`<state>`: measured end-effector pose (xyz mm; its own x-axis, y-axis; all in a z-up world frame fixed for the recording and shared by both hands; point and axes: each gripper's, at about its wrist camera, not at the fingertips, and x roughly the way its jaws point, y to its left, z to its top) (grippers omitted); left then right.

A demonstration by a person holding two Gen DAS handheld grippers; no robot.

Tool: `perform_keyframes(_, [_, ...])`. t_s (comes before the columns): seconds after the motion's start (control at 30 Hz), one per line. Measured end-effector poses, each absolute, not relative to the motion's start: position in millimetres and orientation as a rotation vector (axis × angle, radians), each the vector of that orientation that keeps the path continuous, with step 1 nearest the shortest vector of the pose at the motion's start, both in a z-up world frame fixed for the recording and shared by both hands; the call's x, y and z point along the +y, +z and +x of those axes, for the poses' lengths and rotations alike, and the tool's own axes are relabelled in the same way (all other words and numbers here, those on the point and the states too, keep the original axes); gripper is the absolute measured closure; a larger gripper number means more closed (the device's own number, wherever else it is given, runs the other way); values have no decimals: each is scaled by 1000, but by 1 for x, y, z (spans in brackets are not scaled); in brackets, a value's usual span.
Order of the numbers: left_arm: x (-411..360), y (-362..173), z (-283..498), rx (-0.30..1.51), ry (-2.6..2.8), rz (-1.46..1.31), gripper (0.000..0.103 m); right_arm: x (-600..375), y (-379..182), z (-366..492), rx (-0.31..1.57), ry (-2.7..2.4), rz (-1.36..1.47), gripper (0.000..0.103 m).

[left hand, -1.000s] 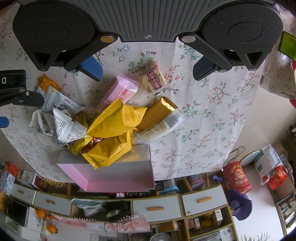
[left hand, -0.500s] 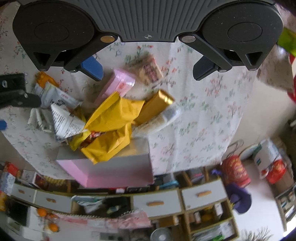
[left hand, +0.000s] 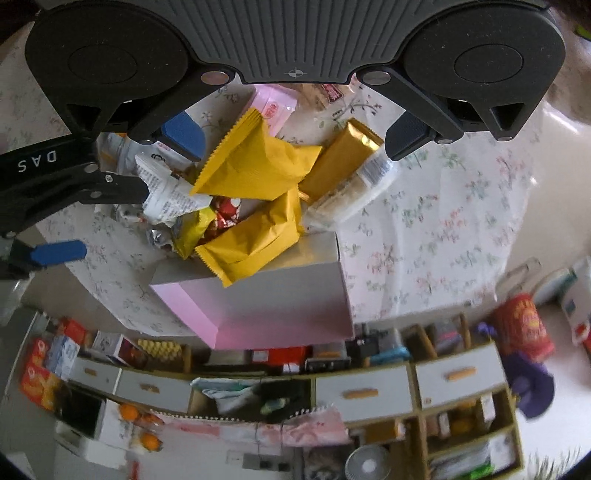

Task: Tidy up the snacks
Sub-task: 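Grasp the yellow packet with the left tool while the right tool grasps a white printed bag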

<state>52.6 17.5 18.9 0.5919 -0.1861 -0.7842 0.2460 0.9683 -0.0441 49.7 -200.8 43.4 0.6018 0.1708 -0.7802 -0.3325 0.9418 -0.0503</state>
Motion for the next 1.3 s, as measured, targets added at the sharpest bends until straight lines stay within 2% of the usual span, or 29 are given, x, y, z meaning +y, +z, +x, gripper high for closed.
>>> perform_keyframes(0.27, [52, 4, 80, 959, -263, -162, 2, -207, 25, 69, 960, 307, -91, 23])
perform_keyframes(0.47, [47, 0, 100, 962, -268, -250, 2, -215, 19, 88, 999, 289, 42, 34])
perform_keyframes(0.53, [40, -4, 106, 972, -266, -241, 4, -215, 14, 93, 1014, 288, 67, 41])
perform_keyframes(0.63, [30, -13, 112, 993, -262, -216, 8, -213, 8, 98, 1033, 278, 81, 44])
perform_keyframes(0.93, [24, -32, 97, 1086, -309, -143, 23, -212, 4, 89, 1015, 285, -4, 44])
perform_keyframes(1.07, [26, -39, 87, 1113, -302, -82, 33, -210, 3, 80, 998, 290, -61, 44])
perform_keyframes(1.3, [30, -39, 76, 1090, -296, -38, 33, -213, 3, 70, 992, 297, -119, 41])
